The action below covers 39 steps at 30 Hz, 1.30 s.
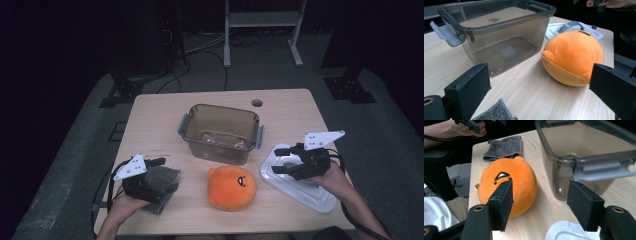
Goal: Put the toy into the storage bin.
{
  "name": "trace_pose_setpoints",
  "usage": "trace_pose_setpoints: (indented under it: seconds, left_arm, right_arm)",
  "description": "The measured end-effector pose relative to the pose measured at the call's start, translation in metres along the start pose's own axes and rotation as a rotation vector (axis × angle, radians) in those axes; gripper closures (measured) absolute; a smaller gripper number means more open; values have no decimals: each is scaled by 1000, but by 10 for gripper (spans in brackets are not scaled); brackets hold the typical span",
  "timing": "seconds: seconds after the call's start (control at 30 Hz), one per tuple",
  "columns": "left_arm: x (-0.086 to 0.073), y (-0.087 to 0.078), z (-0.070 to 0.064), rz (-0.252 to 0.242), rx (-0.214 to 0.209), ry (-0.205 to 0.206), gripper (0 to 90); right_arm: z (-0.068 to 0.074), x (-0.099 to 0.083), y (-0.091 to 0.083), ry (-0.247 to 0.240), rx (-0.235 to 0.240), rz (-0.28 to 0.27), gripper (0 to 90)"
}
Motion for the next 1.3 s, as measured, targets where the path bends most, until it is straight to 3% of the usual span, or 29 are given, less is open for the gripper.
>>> trace_pose_setpoints:
  seconds: [0.9,1.3]
  left_arm:
    - [0,0,0,0,-1,1,26]
    - [-1,-3,3,-9,0,-6,26]
  right_arm:
    - [33,37,35,-95,123,3,304]
    - [50,47,67,-143,192,31,301]
Point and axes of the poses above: each handheld gripper's, and its own axes: y roughly forward along the jaws, x roughly out of its top, z roughly to its left, the point moved 3 cm from there along y, roughly forward along the jaws, and after that the axes turned 6 degrees about z, right-handed, at the moved point
